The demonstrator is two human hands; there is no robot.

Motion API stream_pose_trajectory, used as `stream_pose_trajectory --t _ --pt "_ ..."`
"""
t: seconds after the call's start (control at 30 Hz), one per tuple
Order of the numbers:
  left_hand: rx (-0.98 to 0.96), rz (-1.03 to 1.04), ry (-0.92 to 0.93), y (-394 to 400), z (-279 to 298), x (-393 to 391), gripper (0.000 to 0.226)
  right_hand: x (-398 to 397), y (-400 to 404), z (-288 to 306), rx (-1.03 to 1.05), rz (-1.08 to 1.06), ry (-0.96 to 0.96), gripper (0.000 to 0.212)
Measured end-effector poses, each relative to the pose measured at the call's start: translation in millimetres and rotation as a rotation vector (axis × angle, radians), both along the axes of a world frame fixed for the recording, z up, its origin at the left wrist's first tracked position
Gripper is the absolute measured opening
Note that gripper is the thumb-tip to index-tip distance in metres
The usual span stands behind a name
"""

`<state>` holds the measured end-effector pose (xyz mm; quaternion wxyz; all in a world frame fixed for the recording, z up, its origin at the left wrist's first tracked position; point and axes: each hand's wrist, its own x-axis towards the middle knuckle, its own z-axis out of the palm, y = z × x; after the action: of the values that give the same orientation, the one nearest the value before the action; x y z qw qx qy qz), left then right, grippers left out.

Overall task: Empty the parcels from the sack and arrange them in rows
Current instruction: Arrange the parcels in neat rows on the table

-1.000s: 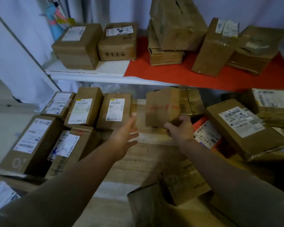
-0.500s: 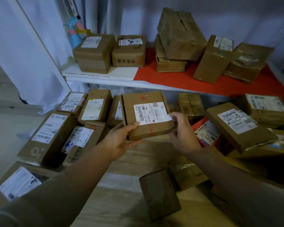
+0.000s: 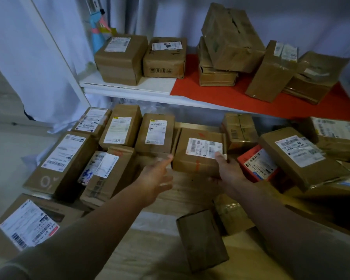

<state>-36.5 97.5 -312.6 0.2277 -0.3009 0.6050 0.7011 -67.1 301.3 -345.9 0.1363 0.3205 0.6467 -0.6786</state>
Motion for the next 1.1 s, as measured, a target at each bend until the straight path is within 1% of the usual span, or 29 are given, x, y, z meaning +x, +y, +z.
stream_pose_trajectory --t 0.07,0.1,0.2,0.3,0.33,0.37,0.43,0.5,0.6,0.63,0.7,0.73,0.77,0.83,0.87,0.9,0.93,1.0,1.1 --pt "-0.125 -0.077 -0.024 1 -7 0 0.016 -11 3 -11 0.068 -0.054 -0.009 0.038" --pt "-0.162 -0.112 -0.030 1 -12 0 0.014 -18 4 -17 0.109 -0.048 -0.018 0.042" --pt "-0.199 -0.129 -0.046 0 -21 -1 0.028 -36 2 -28 0.197 0.012 -0.011 0.047" --pt "-0.255 -0.122 -0.066 0 -28 -9 0.037 -59 -2 -27 0.134 0.016 0.009 0.046" --pt "-0.258 -0.126 -0.068 0 -31 -12 0.038 -66 -2 -27 0.123 0.045 0.016 0.046" --pt "-0.264 -0.135 -0.066 1 -33 -16 0.039 -71 -2 -28 0.159 0.101 0.011 0.046" --pt "-0.290 -0.154 -0.050 4 -38 -22 0.038 -76 1 -34 0.356 0.237 -0.009 0.052" --pt "-0.302 -0.167 -0.037 12 -44 -28 0.037 -69 6 -36 0.572 0.302 0.042 0.052" --pt "-0.298 -0.170 -0.044 26 -49 -36 0.036 -59 25 -35 0.756 0.301 0.278 0.041" --pt "-0.289 -0.168 -0.051 30 -50 -39 0.035 -58 32 -31 0.841 0.288 0.353 0.041" --pt "-0.270 -0.178 -0.061 36 -52 -43 0.032 -67 48 -24 1.056 0.247 0.453 0.053" --pt "-0.267 -0.189 -0.059 39 -52 -44 0.032 -76 55 -21 1.147 0.248 0.437 0.064" --pt "-0.266 -0.199 -0.055 42 -52 -45 0.031 -86 61 -18 1.219 0.287 0.362 0.077" --pt "-0.265 -0.216 -0.057 47 -52 -49 0.029 -108 72 -13 1.355 0.462 0.123 0.107" --pt "-0.264 -0.224 -0.061 49 -52 -51 0.026 -118 78 -13 1.406 0.568 0.009 0.119" --pt "-0.262 -0.229 -0.062 51 -51 -53 0.023 -126 83 -14 1.429 0.653 -0.070 0.125" --pt "-0.260 -0.230 -0.060 51 -50 -54 0.020 -133 86 -16 1.432 0.709 -0.113 0.127" --pt "-0.257 -0.233 -0.048 53 -49 -56 0.019 -139 89 -20 1.418 0.757 -0.140 0.125" --pt "-0.231 -0.221 -0.056 57 -48 -58 0.020 -135 89 -24 1.458 0.732 -0.088 0.115"
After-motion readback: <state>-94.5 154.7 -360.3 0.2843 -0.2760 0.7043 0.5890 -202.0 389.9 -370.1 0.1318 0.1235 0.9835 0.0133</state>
